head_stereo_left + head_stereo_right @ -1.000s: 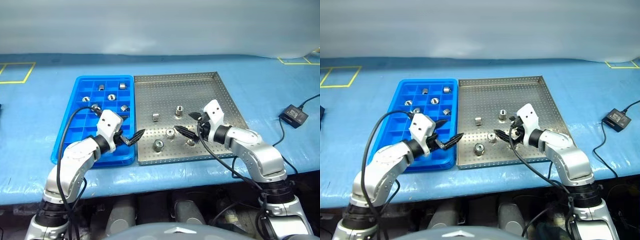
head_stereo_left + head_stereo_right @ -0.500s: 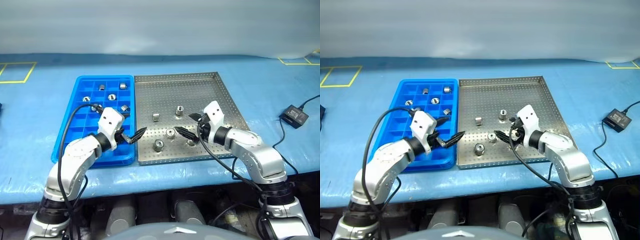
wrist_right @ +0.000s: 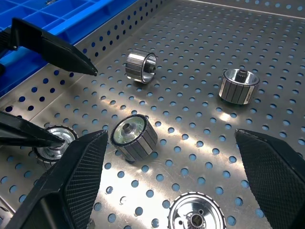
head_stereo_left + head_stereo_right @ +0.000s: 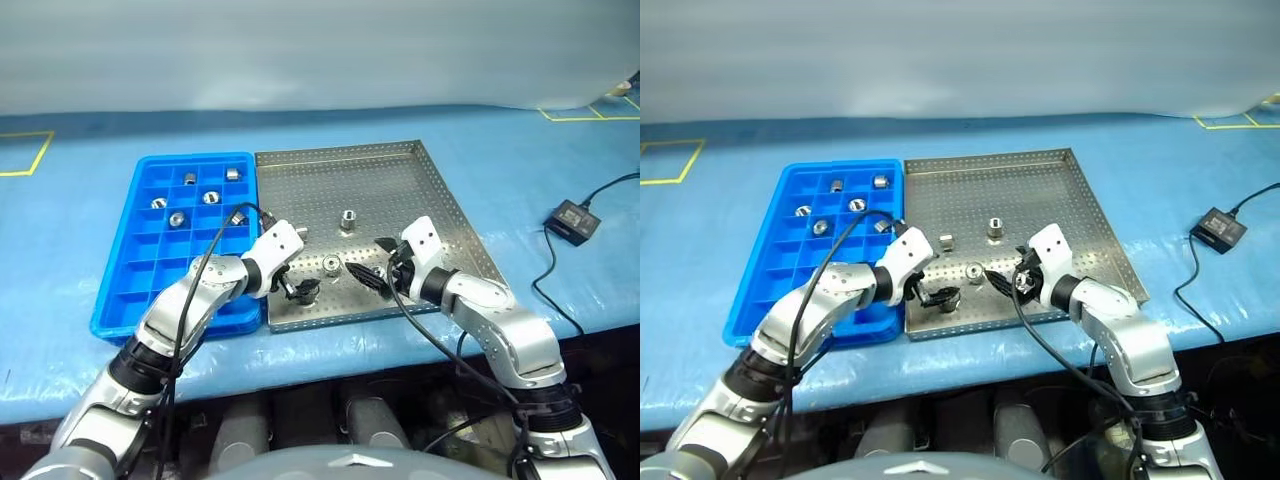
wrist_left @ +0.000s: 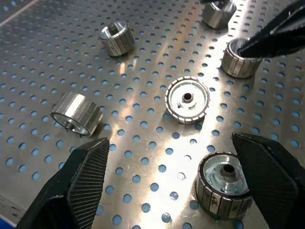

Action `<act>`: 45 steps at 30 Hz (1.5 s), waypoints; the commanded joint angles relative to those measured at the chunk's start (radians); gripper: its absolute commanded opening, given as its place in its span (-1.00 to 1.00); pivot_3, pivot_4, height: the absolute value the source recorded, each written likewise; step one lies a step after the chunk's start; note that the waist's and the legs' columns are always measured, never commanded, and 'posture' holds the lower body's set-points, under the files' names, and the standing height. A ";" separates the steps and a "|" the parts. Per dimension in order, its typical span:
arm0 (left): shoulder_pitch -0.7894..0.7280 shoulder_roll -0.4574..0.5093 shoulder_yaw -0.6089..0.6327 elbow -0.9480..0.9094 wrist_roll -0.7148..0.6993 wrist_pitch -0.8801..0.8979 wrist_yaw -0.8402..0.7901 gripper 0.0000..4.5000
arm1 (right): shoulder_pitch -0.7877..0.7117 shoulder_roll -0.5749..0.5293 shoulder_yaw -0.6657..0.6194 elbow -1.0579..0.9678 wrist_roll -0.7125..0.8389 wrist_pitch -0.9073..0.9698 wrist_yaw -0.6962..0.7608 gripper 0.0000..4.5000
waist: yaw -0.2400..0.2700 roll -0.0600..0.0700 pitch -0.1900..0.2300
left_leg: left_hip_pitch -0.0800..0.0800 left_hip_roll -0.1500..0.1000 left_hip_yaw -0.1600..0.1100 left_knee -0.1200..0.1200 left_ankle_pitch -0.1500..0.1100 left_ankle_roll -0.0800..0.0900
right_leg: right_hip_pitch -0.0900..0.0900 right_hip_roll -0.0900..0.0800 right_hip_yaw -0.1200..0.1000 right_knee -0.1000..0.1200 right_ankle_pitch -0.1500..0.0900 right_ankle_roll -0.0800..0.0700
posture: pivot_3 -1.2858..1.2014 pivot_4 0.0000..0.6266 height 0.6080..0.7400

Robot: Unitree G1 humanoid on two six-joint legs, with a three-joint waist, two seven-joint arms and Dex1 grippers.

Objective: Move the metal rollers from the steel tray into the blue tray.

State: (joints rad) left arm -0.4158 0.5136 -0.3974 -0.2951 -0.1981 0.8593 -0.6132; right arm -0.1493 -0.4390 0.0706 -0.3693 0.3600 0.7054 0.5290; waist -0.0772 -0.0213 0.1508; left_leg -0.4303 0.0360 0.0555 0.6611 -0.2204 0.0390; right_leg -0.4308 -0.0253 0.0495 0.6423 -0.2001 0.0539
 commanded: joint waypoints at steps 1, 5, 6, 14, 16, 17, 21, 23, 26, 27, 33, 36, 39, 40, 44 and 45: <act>-0.023 0.015 -0.036 0.012 0.014 0.030 -0.037 0.99 | 0.011 0.008 -0.007 -0.045 -0.003 -0.025 -0.015 1.00 | -0.007 0.000 0.000 | 0.000 0.000 0.000 0.000 0.000 0.000 | 0.000 0.000 0.000 0.000 0.000 0.000 | -0.11 -0.52 1.00; -0.038 0.024 -0.073 0.045 0.037 0.042 -0.055 0.99 | 0.016 0.010 -0.006 -0.054 -0.008 -0.028 -0.023 1.00 | -0.020 0.000 0.000 | 0.001 0.000 0.000 0.000 0.000 0.000 | 0.000 -0.001 0.000 0.000 0.000 0.000 | -0.11 -0.52 1.00; -0.041 0.024 -0.082 0.048 0.042 0.045 -0.061 0.99 | 0.016 0.011 -0.006 -0.057 -0.008 -0.028 -0.023 1.00 | -0.023 0.000 0.000 | 0.001 0.000 0.000 0.000 0.000 0.000 | 0.000 0.000 0.000 0.000 0.000 0.000 | -0.11 -0.52 1.00; -0.086 0.001 -0.130 0.127 0.100 0.049 -0.067 0.99 | -0.003 0.006 -0.007 -0.062 -0.012 -0.027 -0.021 1.00 | -0.035 0.001 -0.001 | 0.002 0.000 0.000 0.001 0.000 0.000 | 0.001 0.000 0.000 0.001 0.000 0.000 | -0.11 -0.52 1.00; -0.092 -0.004 -0.133 0.147 0.110 0.045 -0.067 0.73 | -0.007 0.002 -0.010 -0.063 -0.012 -0.026 -0.019 1.00 | -0.035 0.001 -0.001 | 0.002 0.000 0.000 0.001 0.000 0.000 | 0.001 -0.001 0.000 0.001 0.000 0.000 | -0.11 -0.52 1.00; -0.094 -0.008 -0.130 0.154 0.110 0.046 -0.067 0.59 | -0.011 -0.002 -0.007 -0.061 -0.016 -0.025 -0.017 1.00 | -0.035 0.002 -0.001 | 0.002 0.000 0.000 0.001 0.000 0.000 | 0.001 -0.001 0.000 0.001 0.000 0.000 | -0.11 -0.52 1.00; -0.097 -0.018 -0.110 0.156 0.104 0.043 -0.073 0.44 | -0.024 -0.004 -0.002 -0.057 -0.018 -0.024 -0.015 1.00 | -0.035 0.002 -0.002 | 0.003 0.000 0.000 0.001 0.000 0.000 | 0.002 -0.001 0.000 0.001 0.000 0.000 | -0.10 -0.52 1.00; -0.095 -0.022 -0.091 0.153 0.098 0.031 -0.073 0.38 | -0.029 -0.002 0.001 -0.053 -0.018 -0.024 -0.012 1.00 | -0.034 0.002 -0.002 | 0.003 0.000 0.000 0.001 0.000 0.000 | 0.002 -0.001 0.000 0.001 0.000 0.000 | -0.10 -0.52 1.00; -0.091 -0.033 -0.060 0.146 0.088 0.031 -0.068 0.09 | -0.031 -0.005 0.012 -0.046 -0.018 -0.023 0.002 1.00 | -0.032 0.002 -0.001 | 0.003 0.000 0.000 0.001 0.000 0.000 | 0.002 -0.001 0.000 0.001 0.000 0.000 | -0.10 -0.52 1.00; -0.090 -0.037 -0.050 0.143 0.085 0.035 -0.065 -0.07 | -0.030 -0.007 0.017 -0.043 -0.018 -0.022 0.009 1.00 | -0.032 0.002 -0.001 | 0.002 0.000 0.000 0.001 0.000 0.000 | 0.001 -0.001 0.000 0.001 0.000 0.000 | -0.10 -0.52 1.00; -0.068 -0.021 -0.010 0.122 0.082 0.040 -0.060 -0.20 | -0.046 -0.015 0.025 -0.021 -0.027 -0.025 0.023 1.00 | -0.034 0.002 -0.001 | 0.002 0.000 0.000 0.000 0.000 0.000 | 0.001 0.000 0.000 0.001 0.000 0.000 | -0.09 -0.52 1.00; -0.068 -0.024 0.027 0.114 0.072 0.040 -0.048 -0.20 | -0.056 -0.012 0.029 -0.011 -0.031 -0.029 0.025 1.00 | -0.039 0.002 -0.001 | 0.002 0.000 0.000 0.000 0.000 0.000 | 0.001 0.000 0.001 0.001 0.000 0.000 | -0.09 -0.52 1.00; -0.072 -0.038 0.071 0.107 0.051 0.048 -0.037 -0.20 | -0.059 -0.008 0.036 -0.007 -0.035 -0.032 0.027 1.00 | -0.041 0.002 -0.001 | 0.002 0.001 0.000 0.001 0.000 0.000 | 0.000 0.001 0.000 0.002 0.000 0.000 | -0.08 -0.52 1.00; -0.075 -0.037 0.076 0.105 0.052 0.048 -0.033 -0.20 | -0.059 -0.007 0.039 -0.008 -0.035 -0.032 0.029 1.00 | -0.041 0.002 -0.001 | 0.002 0.001 0.000 0.000 0.000 0.000 | 0.000 0.001 0.000 0.002 0.000 0.000 | -0.08 -0.52 1.00; -0.086 -0.040 0.096 0.094 0.039 0.053 -0.043 -0.20 | -0.056 -0.006 0.042 -0.001 -0.039 -0.037 0.033 1.00 | -0.039 0.002 -0.001 | 0.002 0.000 0.000 0.000 0.000 0.000 | 0.001 0.000 0.001 0.002 0.000 0.000 | -0.08 -0.52 1.00; -0.089 -0.047 0.104 0.092 0.033 0.055 -0.044 -0.20 | -0.057 -0.006 0.042 0.000 -0.039 -0.038 0.033 1.00 | -0.039 0.002 -0.001 | 0.001 0.000 0.000 0.000 0.000 0.000 | 0.001 0.000 0.001 0.002 0.000 0.000 | -0.08 -0.52 1.00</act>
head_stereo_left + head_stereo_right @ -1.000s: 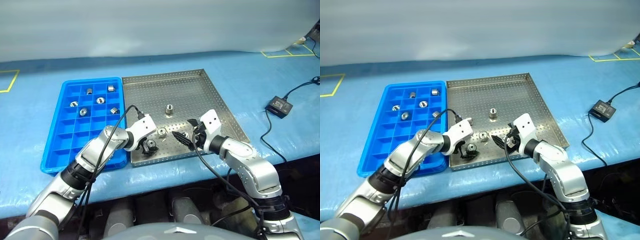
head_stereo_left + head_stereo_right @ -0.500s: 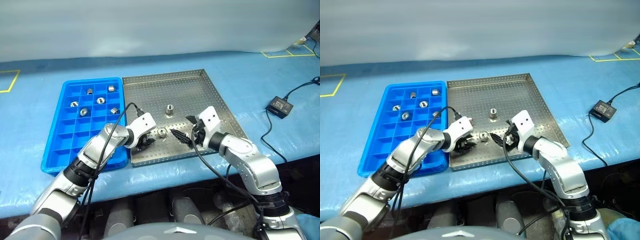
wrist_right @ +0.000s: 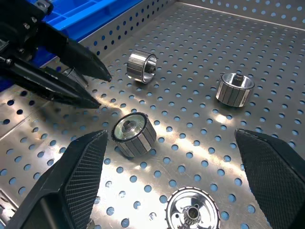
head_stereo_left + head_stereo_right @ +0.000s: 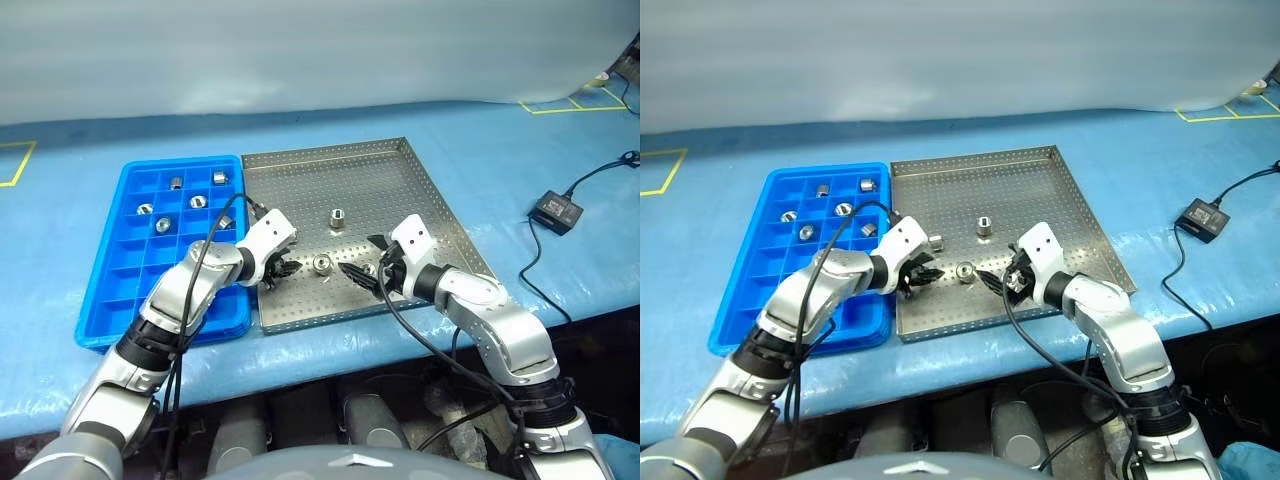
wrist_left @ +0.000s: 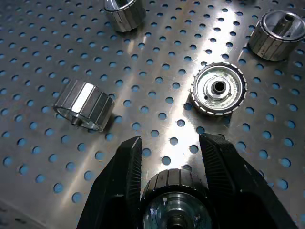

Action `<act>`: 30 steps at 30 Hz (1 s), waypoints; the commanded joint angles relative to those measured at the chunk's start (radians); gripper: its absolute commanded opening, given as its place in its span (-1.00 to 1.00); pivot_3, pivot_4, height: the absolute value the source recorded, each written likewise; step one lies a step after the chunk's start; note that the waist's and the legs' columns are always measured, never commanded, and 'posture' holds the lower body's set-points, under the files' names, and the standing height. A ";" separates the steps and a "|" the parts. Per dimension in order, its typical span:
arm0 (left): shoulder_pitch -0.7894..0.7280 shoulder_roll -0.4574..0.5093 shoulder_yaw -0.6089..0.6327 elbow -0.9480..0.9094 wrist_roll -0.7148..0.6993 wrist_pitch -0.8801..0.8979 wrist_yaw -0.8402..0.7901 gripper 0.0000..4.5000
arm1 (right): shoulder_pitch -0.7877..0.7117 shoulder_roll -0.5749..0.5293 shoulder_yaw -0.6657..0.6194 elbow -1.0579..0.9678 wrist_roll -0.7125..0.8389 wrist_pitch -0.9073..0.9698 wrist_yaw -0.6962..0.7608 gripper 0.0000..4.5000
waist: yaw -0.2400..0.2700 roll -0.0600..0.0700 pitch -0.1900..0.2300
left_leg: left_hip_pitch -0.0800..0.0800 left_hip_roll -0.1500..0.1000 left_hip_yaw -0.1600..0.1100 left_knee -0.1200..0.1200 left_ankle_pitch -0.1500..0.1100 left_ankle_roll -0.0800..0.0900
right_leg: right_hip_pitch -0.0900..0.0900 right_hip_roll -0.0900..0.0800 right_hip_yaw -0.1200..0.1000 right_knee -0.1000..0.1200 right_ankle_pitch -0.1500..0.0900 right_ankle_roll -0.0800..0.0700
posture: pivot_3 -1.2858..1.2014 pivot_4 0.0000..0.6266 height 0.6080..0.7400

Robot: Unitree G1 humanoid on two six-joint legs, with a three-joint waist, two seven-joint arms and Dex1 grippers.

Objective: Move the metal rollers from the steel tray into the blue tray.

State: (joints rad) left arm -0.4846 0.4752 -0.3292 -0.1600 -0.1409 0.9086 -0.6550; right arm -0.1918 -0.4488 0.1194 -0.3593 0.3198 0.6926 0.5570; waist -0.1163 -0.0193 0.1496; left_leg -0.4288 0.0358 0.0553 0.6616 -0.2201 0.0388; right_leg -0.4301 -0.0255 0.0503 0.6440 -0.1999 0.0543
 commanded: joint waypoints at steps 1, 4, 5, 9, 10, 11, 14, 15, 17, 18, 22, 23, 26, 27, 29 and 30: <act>-0.024 -0.019 0.047 -0.044 -0.035 0.010 -0.001 -0.20 | -0.014 0.005 -0.006 -0.009 0.001 -0.026 0.005 1.00 | 0.001 0.000 0.000 | 0.000 0.000 0.000 0.000 0.000 0.000 | 0.000 0.000 0.000 0.000 0.000 0.000 | -0.08 -0.52 1.00; -0.029 -0.044 0.074 -0.049 -0.071 0.018 -0.002 -0.20 | -0.015 0.011 0.000 -0.007 -0.001 -0.029 0.004 1.00 | 0.009 0.000 0.000 | -0.001 0.000 0.000 0.000 0.000 0.000 | 0.000 0.000 0.000 0.000 0.000 0.000 | -0.08 -0.52 1.00; -0.028 -0.050 0.084 -0.052 -0.080 0.020 -0.002 -0.20 | -0.015 0.014 0.002 -0.007 -0.002 -0.029 0.005 1.00 | 0.010 0.000 0.000 | -0.001 0.000 0.000 0.000 0.000 0.000 | 0.000 0.000 0.000 0.000 0.000 0.000 | -0.08 -0.52 1.00; -0.022 -0.078 0.138 -0.067 -0.129 0.040 0.007 -0.20 | -0.013 0.014 0.007 -0.007 -0.004 -0.030 0.007 1.00 | 0.013 0.000 0.000 | -0.001 0.000 0.000 0.000 0.000 0.000 | 0.000 0.000 0.000 0.000 0.000 0.000 | -0.09 -0.52 1.00; -0.021 -0.087 0.159 -0.069 -0.148 0.050 0.010 -0.23 | -0.015 0.015 0.008 -0.007 -0.005 -0.030 0.007 1.00 | 0.014 0.000 0.000 | 0.000 0.000 0.000 0.000 0.000 0.000 | 0.000 0.000 0.000 0.000 0.000 0.000 | -0.09 -0.52 1.00; -0.021 -0.092 0.173 -0.072 -0.161 0.058 0.010 -0.26 | -0.017 0.016 0.009 -0.008 -0.004 -0.031 0.007 1.00 | 0.014 0.000 0.000 | -0.001 0.000 0.000 0.000 0.000 0.000 | 0.000 0.000 0.000 0.000 0.000 0.000 | -0.09 -0.52 1.00; -0.015 -0.094 0.202 -0.083 -0.194 0.072 0.011 -0.27 | -0.018 0.021 0.010 -0.006 -0.004 -0.034 0.004 1.00 | 0.015 0.000 0.000 | 0.000 0.000 0.000 0.000 0.000 0.000 | 0.000 0.000 0.000 0.000 0.000 0.000 | -0.08 -0.52 1.00; -0.013 -0.099 0.216 -0.087 -0.204 0.079 0.019 -0.27 | -0.017 0.022 0.011 -0.005 -0.004 -0.034 0.003 1.00 | 0.016 0.000 0.000 | 0.000 0.000 0.000 0.000 0.000 0.000 | 0.000 0.000 0.000 0.000 0.000 0.000 | -0.08 -0.52 1.00; -0.005 -0.102 0.240 -0.098 -0.220 0.087 0.037 -0.27 | -0.017 0.023 0.014 -0.003 -0.005 -0.035 0.005 1.00 | 0.018 0.000 0.000 | 0.000 0.000 0.000 0.000 0.000 0.000 | 0.000 0.000 0.000 0.000 0.000 0.000 | -0.07 -0.52 1.00; 0.002 -0.102 0.255 -0.107 -0.229 0.089 0.044 -0.27 | -0.018 0.024 0.015 -0.002 -0.005 -0.034 0.006 1.00 | 0.018 0.000 0.000 | 0.000 0.000 0.000 0.001 0.000 0.000 | 0.000 0.000 0.000 0.000 0.000 0.000 | -0.07 -0.52 1.00; 0.042 -0.095 0.326 -0.175 -0.238 0.094 0.105 -0.27 | -0.039 0.026 0.022 0.007 -0.004 -0.033 0.012 1.00 | 0.022 0.000 0.000 | 0.000 0.000 0.000 0.000 0.000 0.000 | 0.000 0.000 0.000 0.000 0.000 0.000 | -0.05 -0.52 1.00; 0.057 -0.094 0.350 -0.200 -0.229 0.095 0.138 -0.27 | -0.047 0.026 0.026 0.010 -0.004 -0.036 0.017 1.00 | 0.024 0.000 0.000 | 0.000 0.000 0.000 0.000 0.000 0.000 | 0.000 0.000 0.000 0.000 0.000 0.000 | -0.04 -0.52 1.00; 0.107 -0.085 0.405 -0.259 -0.176 0.081 0.242 -0.27 | -0.066 0.033 0.035 0.015 0.011 -0.043 0.041 1.00 | 0.032 0.000 0.000 | 0.000 0.000 -0.001 0.000 0.000 0.000 | 0.001 0.000 0.000 0.000 0.001 0.000 | -0.02 -0.52 1.00; 0.132 -0.078 0.424 -0.284 -0.155 0.078 0.279 -0.27 | -0.073 0.037 0.037 0.012 0.024 -0.044 0.058 1.00 | 0.034 0.000 0.000 | 0.000 0.000 -0.001 0.000 0.000 0.000 | 0.001 0.000 0.000 0.000 0.001 0.000 | -0.01 -0.52 1.00; 0.196 -0.062 0.463 -0.346 -0.135 0.094 0.325 -0.27 | -0.088 0.045 0.044 0.006 0.050 -0.038 0.091 1.00 | 0.039 -0.001 0.000 | 0.000 0.000 0.000 0.000 0.000 0.000 | 0.000 0.000 0.000 0.000 0.002 -0.001 | 0.01 -0.52 1.00; 0.225 -0.054 0.475 -0.377 -0.133 0.105 0.337 -0.27 | -0.093 0.044 0.049 0.004 0.057 -0.034 0.105 1.00 | 0.043 -0.001 0.000 | 0.000 0.000 -0.001 0.000 0.000 0.000 | 0.001 0.000 0.000 0.000 0.002 -0.002 | 0.02 -0.52 1.00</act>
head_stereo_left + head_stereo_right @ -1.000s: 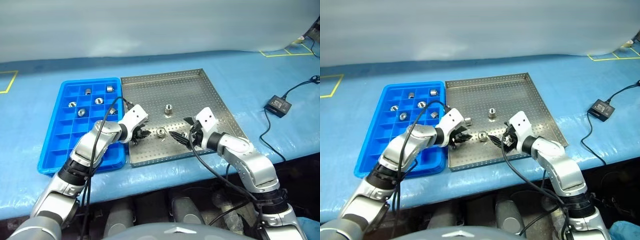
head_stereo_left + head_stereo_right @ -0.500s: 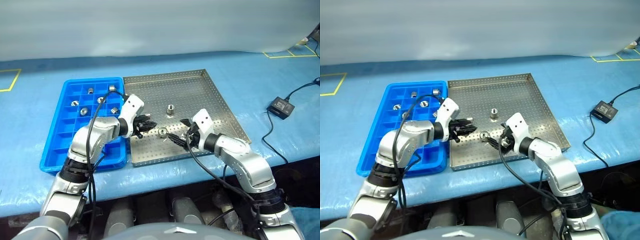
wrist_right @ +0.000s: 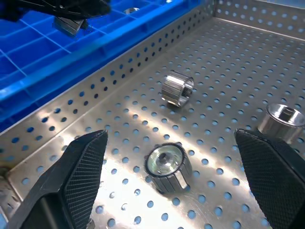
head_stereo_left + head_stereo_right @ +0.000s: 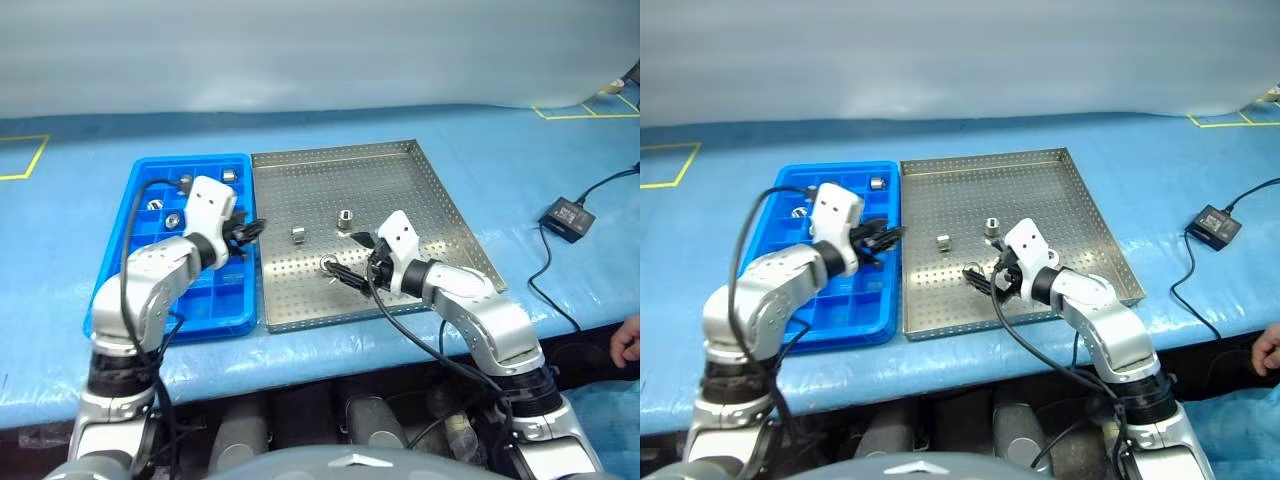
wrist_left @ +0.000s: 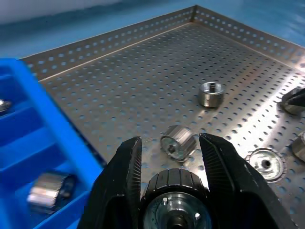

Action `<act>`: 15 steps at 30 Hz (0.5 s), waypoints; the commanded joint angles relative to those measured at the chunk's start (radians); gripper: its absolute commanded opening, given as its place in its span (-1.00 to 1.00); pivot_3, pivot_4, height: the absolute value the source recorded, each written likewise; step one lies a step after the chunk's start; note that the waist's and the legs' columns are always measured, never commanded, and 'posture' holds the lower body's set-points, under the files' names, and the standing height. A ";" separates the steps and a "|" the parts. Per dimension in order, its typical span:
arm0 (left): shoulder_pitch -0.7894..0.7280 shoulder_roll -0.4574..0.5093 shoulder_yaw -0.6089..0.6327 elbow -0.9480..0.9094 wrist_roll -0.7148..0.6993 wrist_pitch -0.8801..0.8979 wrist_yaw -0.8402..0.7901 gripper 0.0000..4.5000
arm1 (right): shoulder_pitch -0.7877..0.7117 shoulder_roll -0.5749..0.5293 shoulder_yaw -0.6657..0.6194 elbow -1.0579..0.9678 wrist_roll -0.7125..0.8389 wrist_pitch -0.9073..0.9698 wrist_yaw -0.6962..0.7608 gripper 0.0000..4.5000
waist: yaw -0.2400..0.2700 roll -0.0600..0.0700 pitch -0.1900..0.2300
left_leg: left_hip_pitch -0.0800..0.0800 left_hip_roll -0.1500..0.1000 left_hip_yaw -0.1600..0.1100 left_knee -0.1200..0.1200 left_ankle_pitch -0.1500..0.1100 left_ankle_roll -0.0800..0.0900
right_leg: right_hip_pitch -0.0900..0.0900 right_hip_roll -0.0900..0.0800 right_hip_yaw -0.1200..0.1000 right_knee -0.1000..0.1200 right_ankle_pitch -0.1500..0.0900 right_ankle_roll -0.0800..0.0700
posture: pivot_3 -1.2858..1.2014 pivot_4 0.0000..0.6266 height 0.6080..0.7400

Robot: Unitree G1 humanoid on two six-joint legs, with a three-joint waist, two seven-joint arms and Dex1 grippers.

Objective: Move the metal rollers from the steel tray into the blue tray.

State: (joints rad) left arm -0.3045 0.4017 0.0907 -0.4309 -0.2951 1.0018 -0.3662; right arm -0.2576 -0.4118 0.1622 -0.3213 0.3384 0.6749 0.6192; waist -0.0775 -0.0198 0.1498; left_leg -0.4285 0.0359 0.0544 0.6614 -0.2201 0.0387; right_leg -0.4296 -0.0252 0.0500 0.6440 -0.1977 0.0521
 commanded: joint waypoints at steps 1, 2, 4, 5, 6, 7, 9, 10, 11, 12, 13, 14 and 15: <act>0.074 0.025 0.070 -0.135 0.025 0.023 0.062 -0.27 | -0.031 0.007 0.012 -0.038 0.046 -0.011 0.057 1.00 | 0.009 0.000 0.000 | 0.000 0.000 0.000 0.000 0.000 0.000 | 0.000 0.000 0.000 0.000 0.000 0.000 | 0.03 -0.52 1.00; 0.094 0.027 0.081 -0.156 0.028 0.031 0.075 -0.27 | -0.033 0.007 0.016 -0.040 0.052 -0.009 0.068 1.00 | 0.014 0.000 0.000 | 0.000 0.000 0.000 0.000 0.000 0.000 | 0.000 0.000 0.000 0.000 0.000 0.000 | 0.04 -0.52 1.00; 0.131 0.029 0.106 -0.188 0.047 0.036 0.114 -0.27 | -0.037 0.009 0.025 -0.043 0.062 -0.006 0.082 1.00 | 0.030 -0.001 0.000 | 0.000 0.000 -0.001 0.000 0.000 0.000 | 0.000 0.000 -0.001 -0.001 0.000 0.000 | 0.06 -0.52 1.00; 0.143 0.028 0.115 -0.196 0.064 0.039 0.143 -0.27 | -0.039 0.010 0.030 -0.040 0.061 -0.005 0.084 1.00 | 0.041 -0.001 0.000 | -0.001 0.000 -0.001 0.001 0.000 0.000 | 0.000 -0.001 -0.001 -0.001 0.000 0.000 | 0.07 -0.52 1.00; 0.152 0.023 0.123 -0.200 0.082 0.039 0.172 -0.27 | -0.040 0.011 0.033 -0.036 0.059 -0.005 0.084 1.00 | 0.050 -0.001 0.000 | 0.000 0.000 -0.001 0.001 0.000 0.000 | 0.001 -0.001 -0.001 -0.001 0.000 0.000 | 0.08 -0.52 1.00; 0.156 0.001 0.141 -0.190 0.098 0.033 0.208 -0.27 | -0.043 0.015 0.039 -0.029 0.055 -0.004 0.081 1.00 | 0.057 -0.001 0.000 | 0.000 0.000 -0.001 0.001 0.000 0.000 | 0.001 -0.001 -0.001 -0.001 0.000 0.000 | 0.08 -0.52 1.00; 0.154 -0.035 0.161 -0.170 0.115 0.024 0.258 -0.27 | -0.046 0.019 0.045 -0.019 0.050 -0.003 0.079 1.00 | 0.069 -0.002 0.000 | 0.000 0.000 -0.001 0.002 0.000 0.000 | 0.001 -0.001 -0.002 -0.001 0.000 0.000 | 0.09 -0.52 1.00; 0.148 -0.054 0.166 -0.153 0.124 0.017 0.278 -0.27 | -0.048 0.020 0.048 -0.015 0.049 -0.003 0.078 1.00 | 0.073 -0.002 0.000 | 0.000 0.000 -0.001 0.002 0.000 -0.001 | 0.001 -0.001 -0.002 -0.001 0.000 0.000 | 0.09 -0.52 1.00; 0.137 -0.072 0.169 -0.123 0.139 0.007 0.305 -0.27 | -0.051 0.023 0.051 -0.013 0.049 -0.001 0.075 1.00 | 0.077 -0.002 0.000 | 0.000 0.000 -0.001 0.003 0.000 -0.001 | 0.002 -0.001 -0.002 -0.001 0.000 0.000 | 0.10 -0.52 1.00; 0.129 -0.085 0.171 -0.101 0.151 -0.001 0.325 -0.27 | -0.053 0.025 0.054 -0.012 0.048 0.000 0.074 1.00 | 0.082 -0.002 0.000 | 0.000 0.000 -0.001 0.003 0.000 -0.001 | 0.002 -0.001 -0.002 -0.001 0.000 0.000 | 0.09 -0.52 1.00; 0.117 -0.102 0.184 -0.081 0.162 -0.010 0.352 -0.27 | -0.055 0.025 0.057 -0.011 0.046 0.001 0.072 1.00 | 0.084 -0.003 0.000 | 0.000 0.000 -0.001 0.003 0.000 -0.001 | 0.002 -0.001 -0.002 -0.001 0.000 0.000 | 0.09 -0.52 1.00; 0.108 -0.114 0.192 -0.069 0.170 -0.016 0.369 -0.27 | -0.056 0.024 0.059 -0.011 0.044 0.001 0.072 1.00 | 0.085 -0.003 0.000 | 0.000 0.000 -0.001 0.002 0.000 -0.001 | 0.001 -0.001 -0.003 -0.001 0.000 0.000 | 0.09 -0.52 1.00; 0.101 -0.122 0.200 -0.061 0.177 -0.022 0.385 -0.27 | -0.056 0.023 0.060 -0.012 0.043 0.001 0.072 1.00 | 0.087 -0.003 0.000 | 0.000 0.000 -0.001 0.002 0.000 -0.001 | 0.001 -0.001 -0.003 -0.001 0.000 -0.001 | 0.09 -0.52 1.00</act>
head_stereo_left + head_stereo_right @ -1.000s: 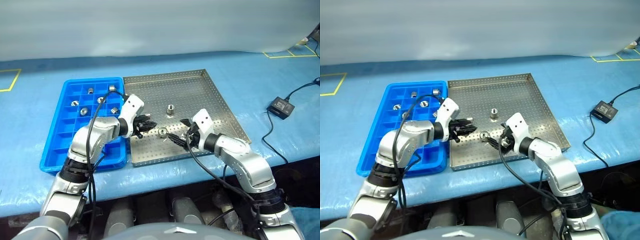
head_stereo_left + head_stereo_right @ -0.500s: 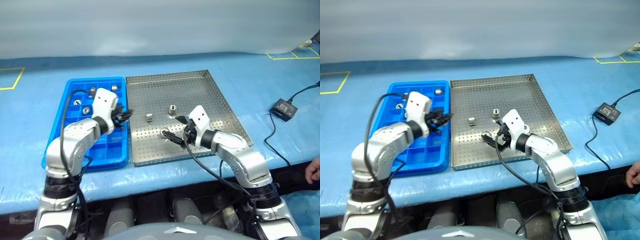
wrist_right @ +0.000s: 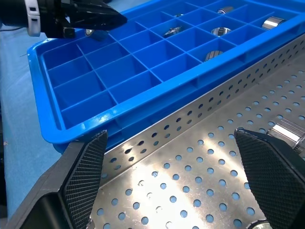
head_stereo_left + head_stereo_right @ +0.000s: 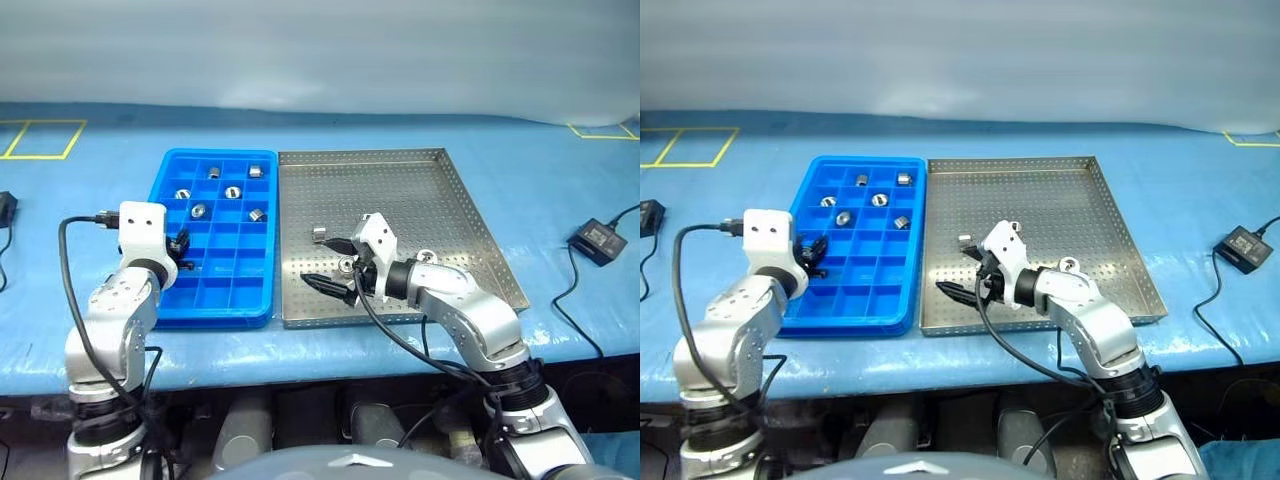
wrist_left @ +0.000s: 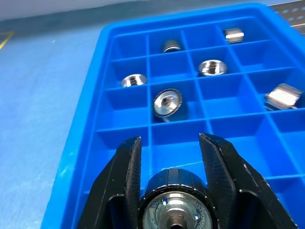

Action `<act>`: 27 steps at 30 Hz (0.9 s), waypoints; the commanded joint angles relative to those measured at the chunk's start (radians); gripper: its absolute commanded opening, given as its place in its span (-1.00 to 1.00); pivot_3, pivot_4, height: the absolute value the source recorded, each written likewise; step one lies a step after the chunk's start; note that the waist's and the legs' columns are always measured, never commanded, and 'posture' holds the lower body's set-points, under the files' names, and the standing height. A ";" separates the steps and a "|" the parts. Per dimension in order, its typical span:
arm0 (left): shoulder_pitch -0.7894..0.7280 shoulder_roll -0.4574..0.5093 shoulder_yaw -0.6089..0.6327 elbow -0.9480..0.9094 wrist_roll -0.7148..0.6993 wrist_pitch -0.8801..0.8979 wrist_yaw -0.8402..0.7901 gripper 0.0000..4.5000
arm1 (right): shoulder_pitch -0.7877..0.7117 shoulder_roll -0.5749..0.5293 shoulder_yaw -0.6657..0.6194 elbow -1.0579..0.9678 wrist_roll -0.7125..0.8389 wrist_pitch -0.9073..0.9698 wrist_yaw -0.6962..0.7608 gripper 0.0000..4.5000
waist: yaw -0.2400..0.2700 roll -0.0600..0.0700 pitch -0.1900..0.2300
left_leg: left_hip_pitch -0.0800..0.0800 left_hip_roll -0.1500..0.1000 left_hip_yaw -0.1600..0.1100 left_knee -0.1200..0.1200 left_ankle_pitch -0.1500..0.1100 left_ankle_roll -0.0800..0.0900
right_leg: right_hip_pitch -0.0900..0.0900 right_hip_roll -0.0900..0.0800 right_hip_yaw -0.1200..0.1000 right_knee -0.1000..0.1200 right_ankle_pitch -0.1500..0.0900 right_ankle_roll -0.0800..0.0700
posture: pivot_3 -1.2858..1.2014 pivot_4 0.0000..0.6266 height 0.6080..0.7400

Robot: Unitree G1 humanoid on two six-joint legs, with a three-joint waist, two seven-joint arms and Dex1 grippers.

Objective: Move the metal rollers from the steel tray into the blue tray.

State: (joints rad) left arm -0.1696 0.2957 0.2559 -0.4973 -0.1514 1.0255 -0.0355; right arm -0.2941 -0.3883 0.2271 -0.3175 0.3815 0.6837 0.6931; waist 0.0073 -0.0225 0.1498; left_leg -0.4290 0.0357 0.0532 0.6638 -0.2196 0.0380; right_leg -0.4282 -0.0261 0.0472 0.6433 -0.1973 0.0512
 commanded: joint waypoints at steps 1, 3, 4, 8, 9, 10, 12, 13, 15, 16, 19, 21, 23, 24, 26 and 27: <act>-0.044 -0.025 0.042 0.020 0.043 -0.057 0.073 -0.27 | -0.020 -0.001 -0.007 -0.016 0.000 -0.007 -0.002 1.00 | 0.004 0.000 0.000 | 0.000 0.000 0.000 0.000 0.000 0.000 | 0.000 0.000 0.000 0.000 0.000 0.000 | 0.09 -0.52 1.00; -0.066 -0.039 0.051 0.062 0.067 -0.092 0.114 -0.27 | -0.020 0.001 -0.010 -0.018 -0.001 -0.006 -0.009 1.00 | 0.005 0.000 0.000 | 0.000 0.000 0.000 -0.001 0.000 0.000 | -0.001 0.000 0.000 0.000 0.000 -0.001 | 0.08 -0.52 1.00; -0.076 -0.047 0.055 0.082 0.077 -0.109 0.134 -0.27 | -0.019 0.001 -0.011 -0.019 -0.003 -0.005 -0.013 1.00 | 0.006 0.000 0.000 | 0.000 0.000 0.000 -0.001 0.000 0.000 | -0.001 0.000 0.000 0.000 0.000 -0.001 | 0.08 -0.52 1.00; -0.109 -0.070 0.070 0.144 0.100 -0.168 0.183 -0.27 | -0.014 -0.003 -0.013 -0.024 -0.005 -0.004 -0.023 1.00 | 0.006 -0.001 0.000 | 0.000 0.000 0.000 -0.001 0.000 0.000 | 0.000 0.000 0.000 0.000 0.001 -0.001 | 0.07 -0.52 1.00; -0.113 -0.072 0.068 0.155 0.103 -0.177 0.188 -0.27 | -0.013 -0.004 -0.013 -0.026 -0.006 -0.004 -0.025 1.00 | 0.006 -0.001 0.000 | 0.000 0.000 0.000 -0.001 0.000 0.000 | 0.000 0.000 0.000 0.000 0.001 -0.001 | 0.07 -0.52 1.00; -0.116 -0.073 0.067 0.166 0.104 -0.184 0.191 -0.27 | -0.012 -0.004 -0.014 -0.027 -0.006 -0.004 -0.027 1.00 | 0.006 -0.001 0.000 | 0.000 0.000 0.000 -0.001 0.000 0.000 | 0.000 0.000 0.000 -0.001 0.001 -0.001 | 0.07 -0.52 1.00; -0.124 -0.079 0.060 0.190 0.102 -0.205 0.189 0.06 | -0.010 -0.002 -0.016 -0.028 -0.007 -0.006 -0.031 1.00 | 0.006 -0.001 0.000 | 0.000 0.000 0.000 -0.001 0.000 0.000 | 0.000 0.000 0.000 -0.001 0.001 -0.001 | 0.07 -0.52 1.00; -0.131 -0.087 0.061 0.201 0.098 -0.220 0.191 0.13 | -0.009 -0.002 -0.017 -0.028 -0.007 -0.007 -0.033 1.00 | 0.005 -0.001 0.000 | -0.001 0.000 0.000 -0.001 0.000 0.000 | 0.000 0.000 0.000 -0.001 0.001 -0.001 | 0.07 -0.52 1.00; -0.144 -0.100 0.063 0.218 0.098 -0.242 0.201 0.39 | -0.008 -0.001 -0.018 -0.029 -0.007 -0.008 -0.036 1.00 | 0.006 -0.001 0.000 | -0.001 0.000 0.000 -0.001 0.000 0.000 | 0.000 0.000 0.000 0.000 0.001 -0.001 | 0.06 -0.52 1.00; -0.154 -0.114 0.072 0.228 0.094 -0.270 0.212 0.57 | -0.007 0.000 -0.017 -0.028 -0.008 -0.009 -0.038 1.00 | 0.005 -0.001 0.000 | -0.001 0.000 0.000 -0.001 0.000 0.000 | 0.000 0.000 0.000 0.000 0.001 -0.001 | 0.06 -0.52 1.00; -0.174 -0.145 0.088 0.250 0.085 -0.346 0.227 0.71 | -0.004 -0.002 -0.014 -0.022 -0.018 -0.012 -0.046 1.00 | 0.005 -0.001 0.000 | -0.001 0.000 0.000 -0.001 0.000 0.000 | 0.000 0.000 0.000 -0.001 0.001 -0.001 | 0.06 -0.52 1.00; -0.175 -0.157 0.081 0.254 0.078 -0.379 0.218 0.71 | -0.002 -0.003 -0.016 -0.023 -0.022 -0.011 -0.050 1.00 | 0.004 -0.001 0.000 | -0.001 0.000 0.000 -0.001 0.000 0.000 | 0.000 0.000 0.000 -0.001 0.001 -0.001 | 0.06 -0.52 1.00; -0.171 -0.166 0.064 0.248 0.067 -0.406 0.195 0.71 | 0.001 -0.003 -0.017 -0.023 -0.024 -0.012 -0.053 1.00 | 0.003 -0.001 0.000 | -0.001 0.000 0.000 -0.001 0.000 0.000 | 0.000 0.000 0.000 -0.001 0.001 -0.001 | 0.05 -0.52 1.00; -0.170 -0.171 0.059 0.243 0.057 -0.417 0.182 0.71 | 0.003 -0.004 -0.018 -0.024 -0.025 -0.013 -0.055 1.00 | 0.003 -0.001 0.000 | -0.001 0.000 0.000 -0.001 0.000 0.000 | 0.000 0.000 0.000 -0.001 0.001 -0.001 | 0.05 -0.52 1.00; -0.168 -0.176 0.051 0.233 0.038 -0.432 0.160 0.71 | 0.006 -0.006 -0.020 -0.026 -0.027 -0.013 -0.057 1.00 | 0.002 -0.001 0.000 | -0.001 0.000 0.000 -0.001 0.000 0.000 | 0.000 0.000 0.000 -0.001 0.001 -0.001 | 0.04 -0.52 1.00; -0.168 -0.175 0.047 0.230 0.034 -0.435 0.153 0.71 | 0.008 -0.006 -0.021 -0.028 -0.028 -0.013 -0.059 1.00 | 0.001 -0.001 0.000 | -0.001 0.000 0.000 -0.001 0.000 0.000 | 0.000 0.000 0.000 -0.001 0.001 -0.001 | 0.04 -0.52 1.00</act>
State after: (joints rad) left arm -0.3273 0.1187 0.3151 -0.2310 -0.1021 0.6220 0.1370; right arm -0.2871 -0.3910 0.2264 -0.3181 0.3537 0.6853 0.6368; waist 0.0085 -0.0234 0.1495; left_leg -0.4301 0.0352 0.0535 0.6629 -0.2196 0.0378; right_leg -0.4285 -0.0261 0.0469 0.6427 -0.1966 0.0501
